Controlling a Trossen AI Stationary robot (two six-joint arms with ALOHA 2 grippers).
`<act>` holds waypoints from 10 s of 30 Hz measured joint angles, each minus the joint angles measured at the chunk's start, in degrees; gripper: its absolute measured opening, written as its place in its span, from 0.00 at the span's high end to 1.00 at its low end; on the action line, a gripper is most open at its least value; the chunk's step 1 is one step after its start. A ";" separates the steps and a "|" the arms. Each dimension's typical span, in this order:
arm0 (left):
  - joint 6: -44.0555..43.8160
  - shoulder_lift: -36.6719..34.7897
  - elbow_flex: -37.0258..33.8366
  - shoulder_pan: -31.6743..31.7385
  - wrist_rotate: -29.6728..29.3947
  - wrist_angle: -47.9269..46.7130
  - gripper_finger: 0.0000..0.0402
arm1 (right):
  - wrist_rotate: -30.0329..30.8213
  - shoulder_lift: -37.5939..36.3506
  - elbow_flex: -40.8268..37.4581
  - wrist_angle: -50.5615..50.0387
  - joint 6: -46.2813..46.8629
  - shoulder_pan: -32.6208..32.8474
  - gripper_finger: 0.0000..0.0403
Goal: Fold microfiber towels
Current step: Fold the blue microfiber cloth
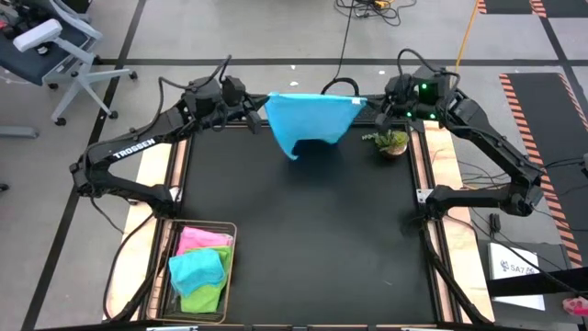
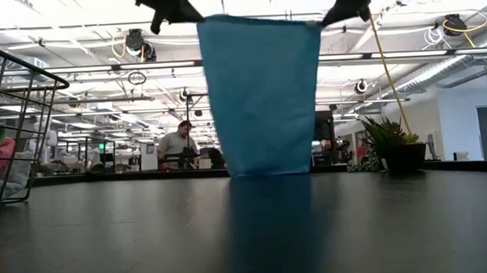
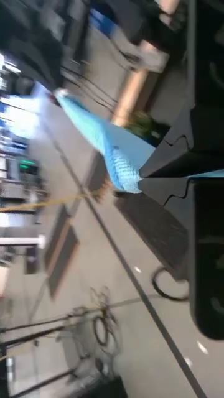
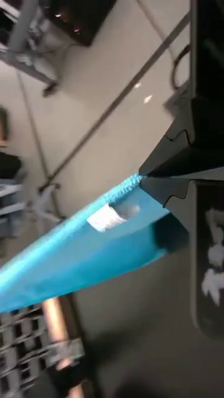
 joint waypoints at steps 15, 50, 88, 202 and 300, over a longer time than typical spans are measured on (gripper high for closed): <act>1.83 0.04 0.00 4.94 3.38 5.45 1.00 | 4.46 0.40 0.00 4.44 -6.53 -1.83 1.00; -22.03 -0.04 0.00 -23.86 -5.39 -25.64 1.00 | 1.46 0.53 -11.04 -15.71 24.31 33.78 1.00; -78.95 25.72 -4.60 -59.19 -16.61 -16.56 1.00 | 7.74 6.10 -40.89 19.93 63.85 75.76 1.00; -45.16 35.80 -4.55 -42.56 -17.44 -23.17 0.98 | 15.58 23.59 -40.78 30.88 36.07 50.24 1.00; -10.37 35.78 -0.44 -30.35 -6.02 -14.76 0.97 | 16.25 10.61 -40.81 32.57 41.02 49.13 1.00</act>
